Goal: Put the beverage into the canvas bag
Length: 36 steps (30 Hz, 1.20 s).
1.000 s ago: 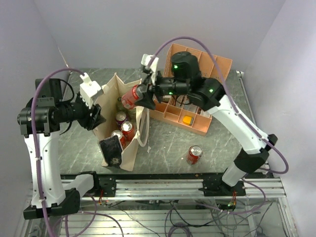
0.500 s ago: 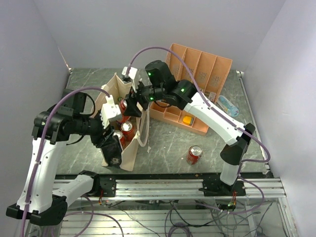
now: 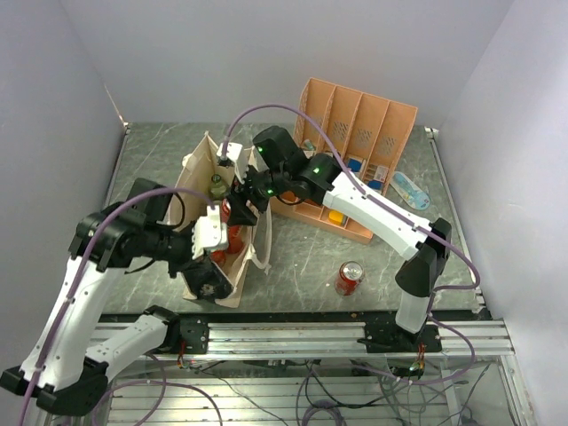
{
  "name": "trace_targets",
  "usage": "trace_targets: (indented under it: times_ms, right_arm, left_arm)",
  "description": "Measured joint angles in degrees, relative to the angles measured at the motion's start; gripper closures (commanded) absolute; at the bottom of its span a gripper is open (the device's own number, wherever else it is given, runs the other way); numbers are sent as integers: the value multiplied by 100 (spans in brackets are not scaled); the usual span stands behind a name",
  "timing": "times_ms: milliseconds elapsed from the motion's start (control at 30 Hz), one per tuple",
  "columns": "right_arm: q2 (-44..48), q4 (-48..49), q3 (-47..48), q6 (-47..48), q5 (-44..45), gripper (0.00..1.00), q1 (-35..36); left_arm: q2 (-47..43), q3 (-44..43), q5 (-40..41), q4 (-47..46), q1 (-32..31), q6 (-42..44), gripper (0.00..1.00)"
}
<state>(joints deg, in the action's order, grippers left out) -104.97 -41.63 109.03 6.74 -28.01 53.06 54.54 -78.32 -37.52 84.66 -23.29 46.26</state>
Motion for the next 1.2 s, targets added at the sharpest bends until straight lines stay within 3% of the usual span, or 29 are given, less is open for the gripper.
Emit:
trace_targets:
  times_ms: [200,600,1200]
  right_arm:
    - [-2,24,-74,192,68,100,0]
    - [-2,22,-494,428,125,100,39]
    - [-509,-149,37,916,-221,100,98]
  left_arm:
    - [-647,485,13,-17,-369,706,93]
    - [-704,1082,278,-63,-1058,1432,93]
    - [-1040,1412,920,-103,-1742,1158,93]
